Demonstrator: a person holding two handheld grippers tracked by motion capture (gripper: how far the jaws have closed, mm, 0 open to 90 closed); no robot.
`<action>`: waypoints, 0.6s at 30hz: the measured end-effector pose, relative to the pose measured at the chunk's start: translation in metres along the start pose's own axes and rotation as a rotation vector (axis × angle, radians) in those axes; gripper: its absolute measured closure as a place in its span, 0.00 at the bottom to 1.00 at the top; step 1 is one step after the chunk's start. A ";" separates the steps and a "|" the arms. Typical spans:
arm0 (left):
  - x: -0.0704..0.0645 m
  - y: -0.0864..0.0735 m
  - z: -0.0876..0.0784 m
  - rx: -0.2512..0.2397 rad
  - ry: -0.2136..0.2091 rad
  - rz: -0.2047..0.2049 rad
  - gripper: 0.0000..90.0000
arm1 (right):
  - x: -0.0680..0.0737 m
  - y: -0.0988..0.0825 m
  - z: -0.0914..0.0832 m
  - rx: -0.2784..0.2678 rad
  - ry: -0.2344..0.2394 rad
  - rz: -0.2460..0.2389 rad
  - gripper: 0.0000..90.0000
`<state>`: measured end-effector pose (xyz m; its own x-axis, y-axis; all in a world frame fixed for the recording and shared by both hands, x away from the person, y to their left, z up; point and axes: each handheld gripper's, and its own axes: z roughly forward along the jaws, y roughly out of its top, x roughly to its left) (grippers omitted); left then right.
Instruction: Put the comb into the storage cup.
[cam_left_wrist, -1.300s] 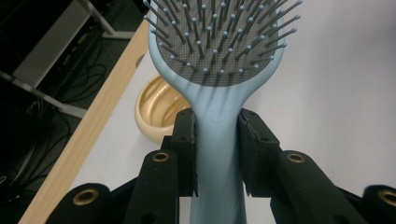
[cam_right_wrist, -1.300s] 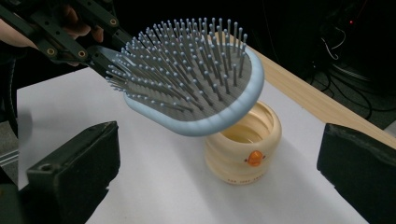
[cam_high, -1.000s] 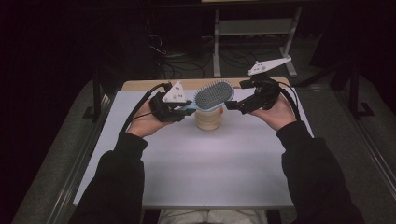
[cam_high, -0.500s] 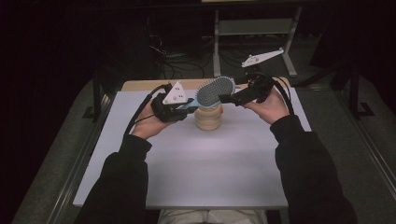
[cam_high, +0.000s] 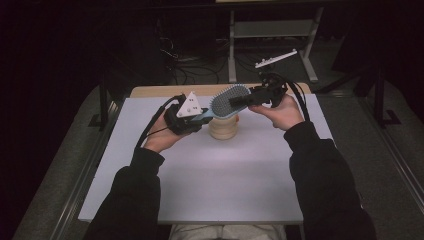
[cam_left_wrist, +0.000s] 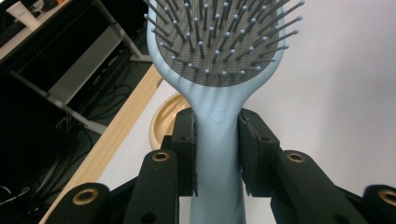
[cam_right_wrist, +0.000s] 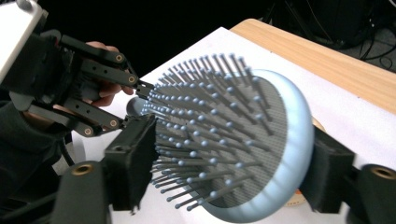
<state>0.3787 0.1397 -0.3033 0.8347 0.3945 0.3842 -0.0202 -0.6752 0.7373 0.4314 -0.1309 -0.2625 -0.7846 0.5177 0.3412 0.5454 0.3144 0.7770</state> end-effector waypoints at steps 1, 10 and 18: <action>0.000 0.000 0.001 0.008 0.004 0.000 0.77 | 0.000 0.001 0.000 0.002 -0.003 0.007 0.38; 0.000 -0.002 0.003 0.001 -0.016 -0.021 0.78 | 0.007 0.007 -0.008 -0.022 0.021 -0.033 0.58; 0.003 -0.002 0.003 -0.004 -0.038 -0.054 0.78 | 0.017 0.014 -0.011 -0.021 0.013 -0.056 0.63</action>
<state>0.3833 0.1409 -0.3054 0.8550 0.4060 0.3228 0.0231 -0.6515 0.7583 0.4224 -0.1266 -0.2396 -0.8177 0.4892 0.3033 0.4941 0.3262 0.8059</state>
